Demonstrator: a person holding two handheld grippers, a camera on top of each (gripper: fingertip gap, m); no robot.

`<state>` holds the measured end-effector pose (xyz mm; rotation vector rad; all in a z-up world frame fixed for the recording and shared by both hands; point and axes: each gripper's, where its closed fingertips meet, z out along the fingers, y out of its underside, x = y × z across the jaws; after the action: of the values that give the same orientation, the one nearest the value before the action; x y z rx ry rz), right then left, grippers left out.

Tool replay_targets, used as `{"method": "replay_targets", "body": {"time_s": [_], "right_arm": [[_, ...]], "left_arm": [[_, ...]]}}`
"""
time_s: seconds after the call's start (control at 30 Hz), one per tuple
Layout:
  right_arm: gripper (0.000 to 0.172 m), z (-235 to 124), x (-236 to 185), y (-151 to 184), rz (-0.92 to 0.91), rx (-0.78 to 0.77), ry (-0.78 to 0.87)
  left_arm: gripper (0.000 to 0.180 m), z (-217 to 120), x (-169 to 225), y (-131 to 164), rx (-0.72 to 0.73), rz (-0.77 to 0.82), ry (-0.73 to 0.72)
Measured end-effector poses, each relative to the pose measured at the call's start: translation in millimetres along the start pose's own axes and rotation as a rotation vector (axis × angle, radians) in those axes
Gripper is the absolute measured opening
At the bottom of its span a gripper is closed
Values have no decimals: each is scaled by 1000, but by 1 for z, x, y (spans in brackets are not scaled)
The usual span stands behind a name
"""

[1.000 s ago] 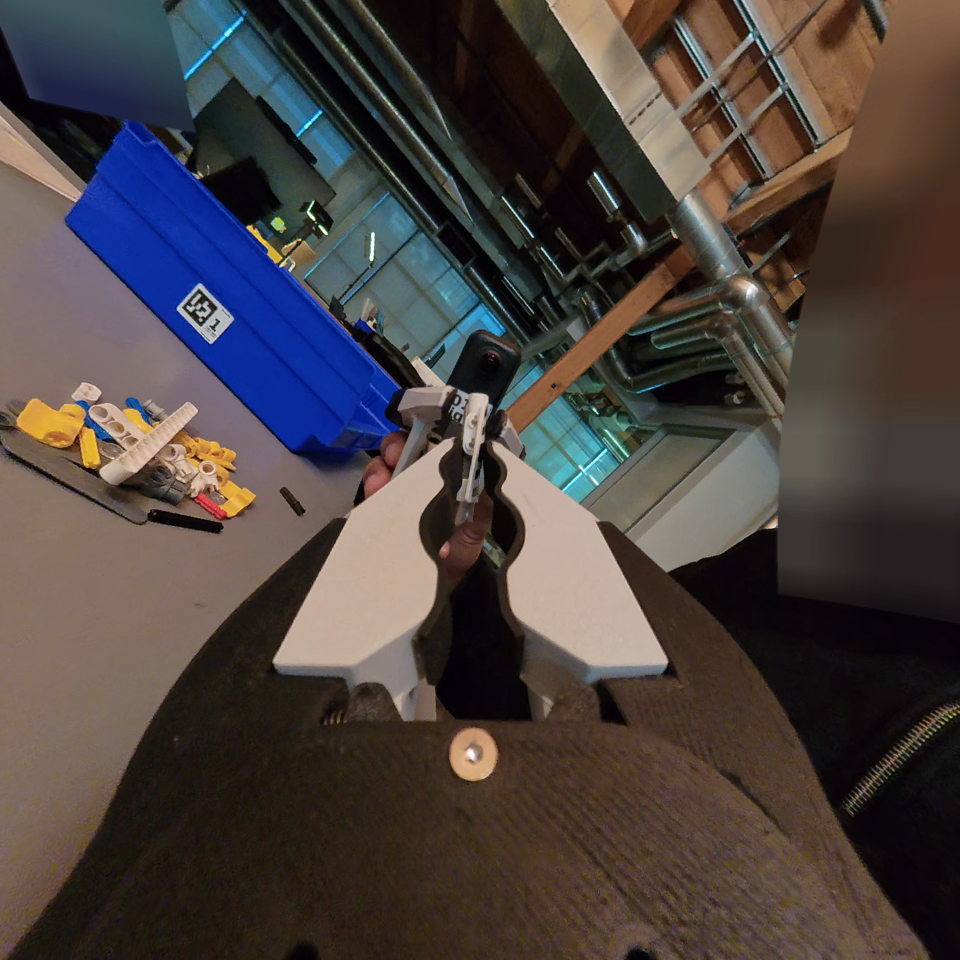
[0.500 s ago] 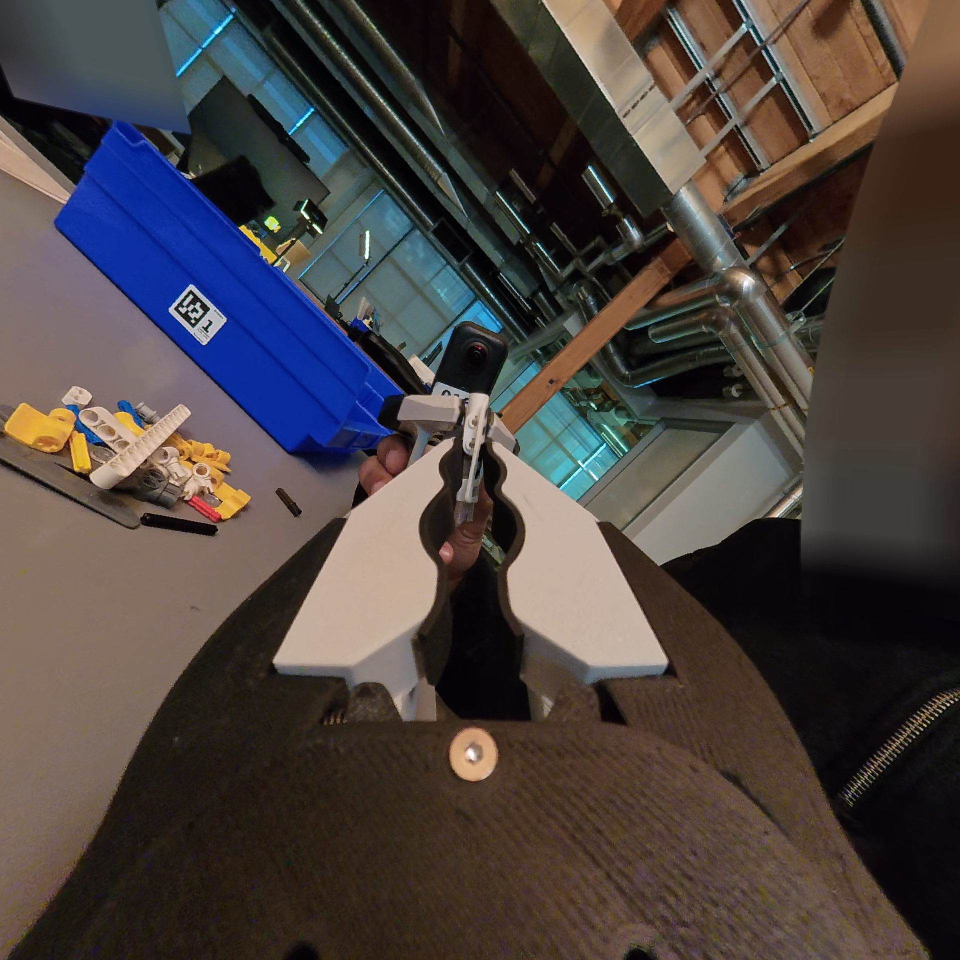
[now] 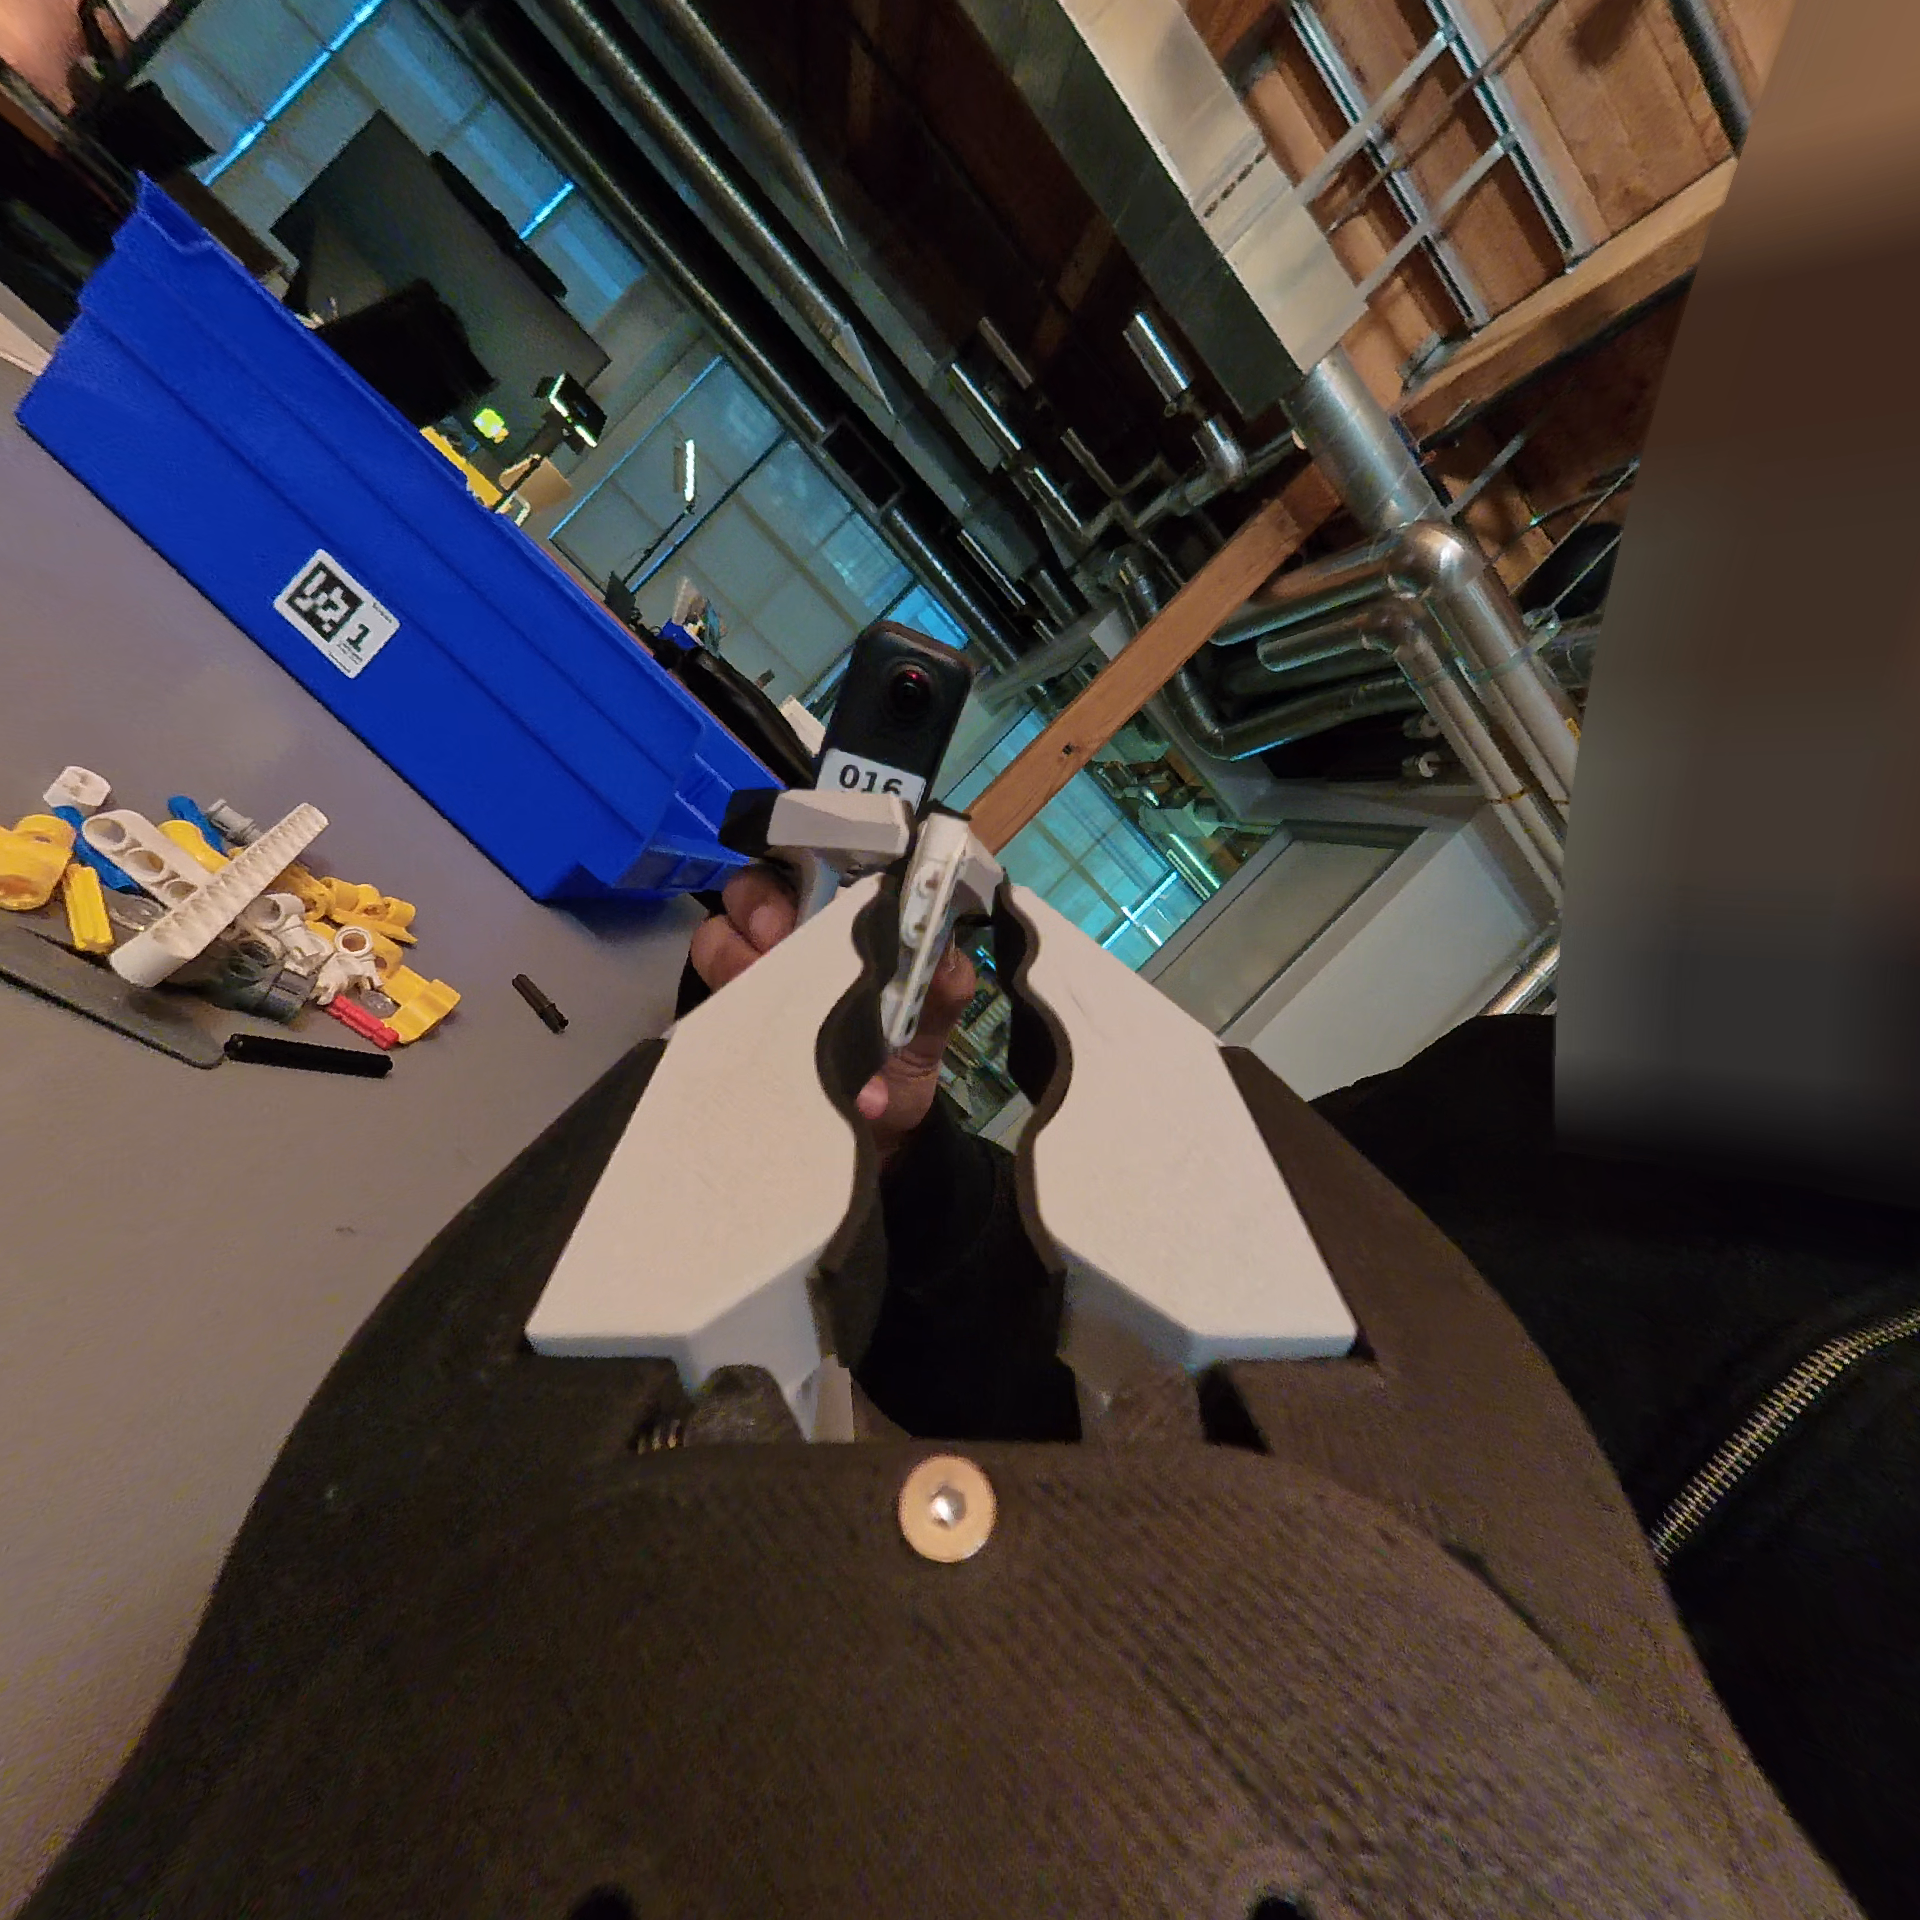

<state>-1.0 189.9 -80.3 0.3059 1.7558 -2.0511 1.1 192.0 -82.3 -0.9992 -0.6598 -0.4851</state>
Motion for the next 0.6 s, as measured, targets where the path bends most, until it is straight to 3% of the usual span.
{"method": "replay_targets", "body": {"time_s": [0.33, 0.43, 0.6], "right_arm": [[6, 5, -1, 5, -15, -21, 3], [18, 6, 1, 2, -24, -3, 22], [18, 8, 2, 5, -37, -18, 38]], "left_arm": [[2, -1, -2, -1, 6, 22, -29], [2, 0, -2, 1, -10, 9, -28], [2, -2, -5, -3, 17, 5, -48]]}}
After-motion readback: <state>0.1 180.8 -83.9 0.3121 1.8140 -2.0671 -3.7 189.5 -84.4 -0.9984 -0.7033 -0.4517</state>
